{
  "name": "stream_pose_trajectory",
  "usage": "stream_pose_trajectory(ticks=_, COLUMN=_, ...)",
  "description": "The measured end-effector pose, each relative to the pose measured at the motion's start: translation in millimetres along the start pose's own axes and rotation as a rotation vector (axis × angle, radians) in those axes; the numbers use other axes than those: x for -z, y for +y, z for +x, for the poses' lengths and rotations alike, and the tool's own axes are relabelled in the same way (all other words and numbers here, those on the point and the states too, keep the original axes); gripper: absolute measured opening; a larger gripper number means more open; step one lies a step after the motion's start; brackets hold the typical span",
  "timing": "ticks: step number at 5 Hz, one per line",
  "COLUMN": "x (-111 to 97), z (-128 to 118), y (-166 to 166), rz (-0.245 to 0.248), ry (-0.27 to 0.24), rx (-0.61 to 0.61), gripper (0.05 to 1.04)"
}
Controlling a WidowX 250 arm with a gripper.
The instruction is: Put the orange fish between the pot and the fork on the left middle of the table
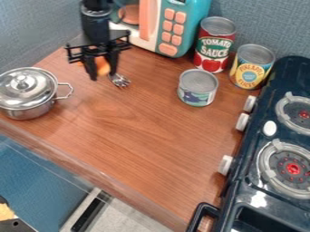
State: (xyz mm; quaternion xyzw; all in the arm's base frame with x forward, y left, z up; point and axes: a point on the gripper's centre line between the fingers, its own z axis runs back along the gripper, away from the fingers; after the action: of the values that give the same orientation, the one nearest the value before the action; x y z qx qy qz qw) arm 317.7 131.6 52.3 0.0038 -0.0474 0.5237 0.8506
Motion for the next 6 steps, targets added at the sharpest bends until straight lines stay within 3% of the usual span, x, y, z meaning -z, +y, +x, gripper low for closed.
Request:
stream_pose_trajectory(ticks=2, x=26.8, z=37.0, y=10.6, rz=0.089, ry=-0.052, rx=-0.01, gripper=0.437)
stream_pose_trajectory(ticks=3, x=36.4, z=47.4, y=19.8, rz=0.1, ry=-0.05, rx=-0.013, gripper=0.437)
stream_pose_trajectory(ticks=4, x=38.5, z=52.3, y=23.7, rz=0.093, ry=-0.047, rx=-0.024, gripper=0.518)
stream_pose_trajectory(ticks=5, x=38.5, z=54.4, y=32.2, rz=0.06, ry=-0.009, rx=-0.064, gripper=0.829)
stream_pose_trajectory(ticks=6, x=21.1, z=52.1, y=30.8, rz=0.051, ry=0.001, rx=-0.038, gripper=1.008)
